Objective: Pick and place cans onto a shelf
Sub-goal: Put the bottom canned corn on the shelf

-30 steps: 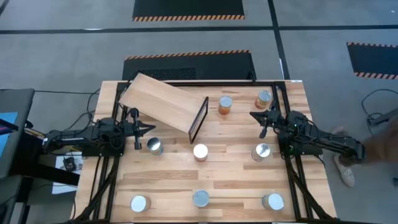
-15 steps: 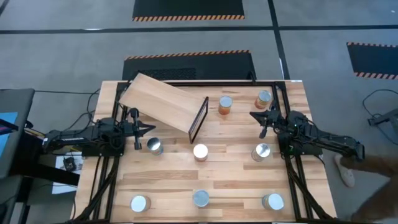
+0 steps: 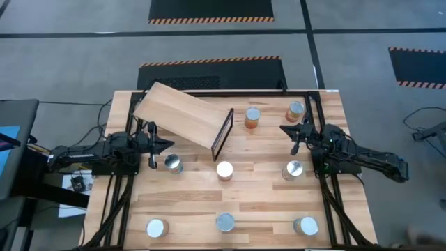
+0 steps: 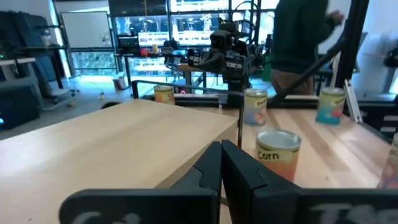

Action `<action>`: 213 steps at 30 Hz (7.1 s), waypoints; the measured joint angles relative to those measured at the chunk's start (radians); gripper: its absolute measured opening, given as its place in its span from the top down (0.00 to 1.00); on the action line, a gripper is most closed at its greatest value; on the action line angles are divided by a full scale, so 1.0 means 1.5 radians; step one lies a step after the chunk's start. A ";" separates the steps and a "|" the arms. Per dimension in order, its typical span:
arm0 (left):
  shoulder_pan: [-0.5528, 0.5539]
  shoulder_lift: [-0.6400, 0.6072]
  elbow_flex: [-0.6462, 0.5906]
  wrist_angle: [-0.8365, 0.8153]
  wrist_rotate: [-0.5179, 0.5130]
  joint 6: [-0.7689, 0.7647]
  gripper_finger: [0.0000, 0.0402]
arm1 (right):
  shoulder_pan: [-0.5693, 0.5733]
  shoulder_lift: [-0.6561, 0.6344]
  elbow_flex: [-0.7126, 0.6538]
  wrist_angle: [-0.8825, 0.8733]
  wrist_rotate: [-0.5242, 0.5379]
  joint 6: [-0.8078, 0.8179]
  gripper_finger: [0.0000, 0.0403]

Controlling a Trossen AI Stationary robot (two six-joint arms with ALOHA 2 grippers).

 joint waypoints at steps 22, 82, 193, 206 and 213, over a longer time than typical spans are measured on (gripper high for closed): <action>-0.209 0.327 0.195 0.114 -0.119 0.138 1.00 | 0.000 0.000 0.000 0.000 0.000 0.000 0.93; -0.249 1.204 0.810 -0.226 -0.210 0.003 0.73 | 0.000 0.000 0.000 0.000 0.000 0.000 0.93; 0.175 1.037 0.967 -0.439 -0.002 -0.009 1.00 | 0.000 0.000 0.000 0.001 0.000 0.000 0.93; 0.184 1.036 0.963 -0.431 -0.026 0.009 1.00 | 0.000 0.000 0.000 0.001 0.000 0.000 0.93; 0.211 1.036 0.964 -0.441 -0.069 0.001 1.00 | 0.000 0.000 0.000 0.001 0.000 0.000 0.93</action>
